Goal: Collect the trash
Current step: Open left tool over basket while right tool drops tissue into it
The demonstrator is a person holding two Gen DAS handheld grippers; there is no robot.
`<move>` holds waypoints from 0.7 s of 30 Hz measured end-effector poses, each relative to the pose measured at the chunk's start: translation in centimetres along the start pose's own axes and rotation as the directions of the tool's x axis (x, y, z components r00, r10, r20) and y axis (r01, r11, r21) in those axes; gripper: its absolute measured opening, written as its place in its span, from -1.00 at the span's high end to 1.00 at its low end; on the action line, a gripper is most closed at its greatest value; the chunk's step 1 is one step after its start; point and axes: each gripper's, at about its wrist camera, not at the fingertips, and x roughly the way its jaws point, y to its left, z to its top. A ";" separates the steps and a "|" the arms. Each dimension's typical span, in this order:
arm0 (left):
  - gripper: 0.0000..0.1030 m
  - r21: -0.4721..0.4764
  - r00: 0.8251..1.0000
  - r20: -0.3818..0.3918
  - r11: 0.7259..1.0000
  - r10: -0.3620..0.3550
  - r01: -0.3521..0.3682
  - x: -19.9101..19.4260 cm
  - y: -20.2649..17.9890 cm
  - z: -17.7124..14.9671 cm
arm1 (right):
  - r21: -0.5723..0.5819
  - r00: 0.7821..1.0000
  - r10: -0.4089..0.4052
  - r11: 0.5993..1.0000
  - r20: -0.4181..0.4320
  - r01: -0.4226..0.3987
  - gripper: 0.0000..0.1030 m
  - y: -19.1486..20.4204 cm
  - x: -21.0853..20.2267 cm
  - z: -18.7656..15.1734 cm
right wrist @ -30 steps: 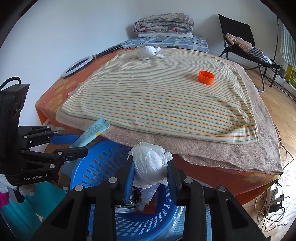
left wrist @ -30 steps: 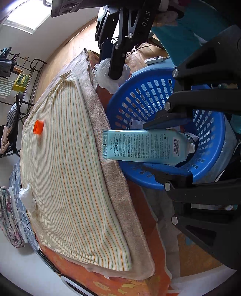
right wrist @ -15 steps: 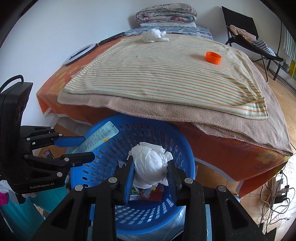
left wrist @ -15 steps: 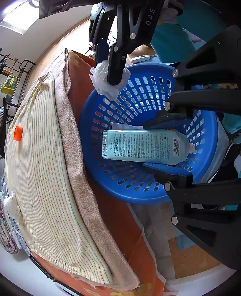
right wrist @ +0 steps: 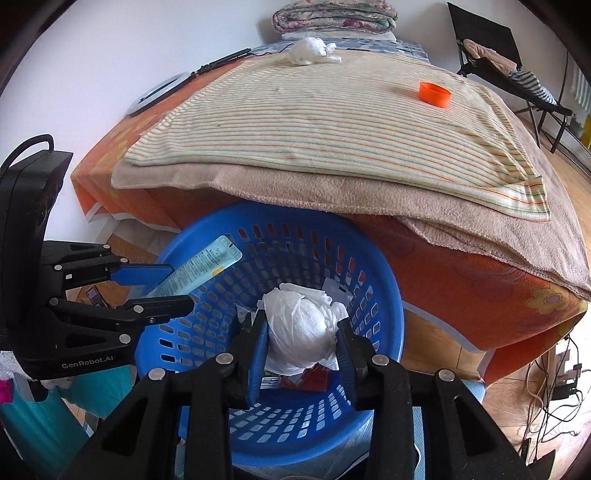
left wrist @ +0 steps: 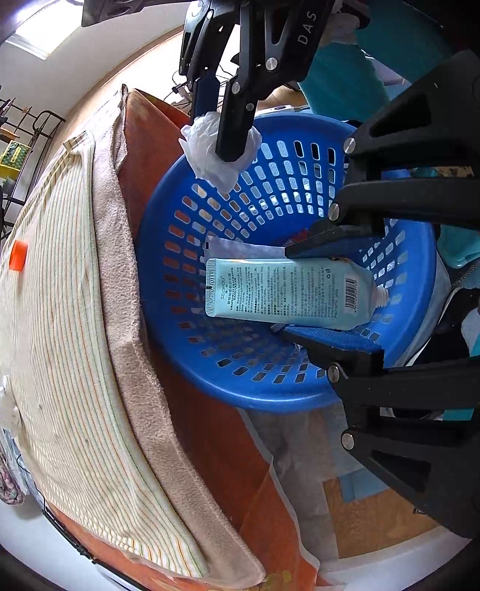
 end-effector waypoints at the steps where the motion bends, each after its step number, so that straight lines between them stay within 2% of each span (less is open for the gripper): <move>1: 0.30 -0.001 1.000 0.000 1.000 0.002 -0.002 0.0 0.0 0.0 | 0.001 1.000 0.002 1.000 -0.002 -0.002 0.29 0.0 0.1 0.0; 11: 0.29 -0.013 1.000 -0.020 1.000 0.004 -0.004 0.6 0.2 0.0 | -0.001 1.000 -0.001 1.000 -0.015 0.001 0.23 0.0 0.5 0.0; 13: 0.21 -0.013 1.000 -0.022 1.000 0.005 -0.006 0.6 0.2 -0.1 | 0.002 1.000 -0.004 1.000 -0.019 0.004 0.11 -0.1 0.7 0.0; 15: -0.11 -0.014 1.000 -0.014 1.000 0.009 -0.009 0.5 0.2 -0.1 | 0.007 1.000 -0.007 1.000 -0.020 0.007 -0.09 -0.2 0.7 0.0; 19: -0.13 -0.018 1.000 -0.016 1.000 0.017 -0.017 0.6 0.4 -0.1 | 0.010 1.000 -0.022 1.000 -0.015 0.022 -0.36 -0.2 0.5 0.0; 21: -0.21 -0.022 1.000 -0.021 1.000 0.022 -0.023 0.7 0.5 0.0 | 0.012 1.000 -0.028 1.000 -0.013 0.029 -0.53 -0.2 0.5 0.1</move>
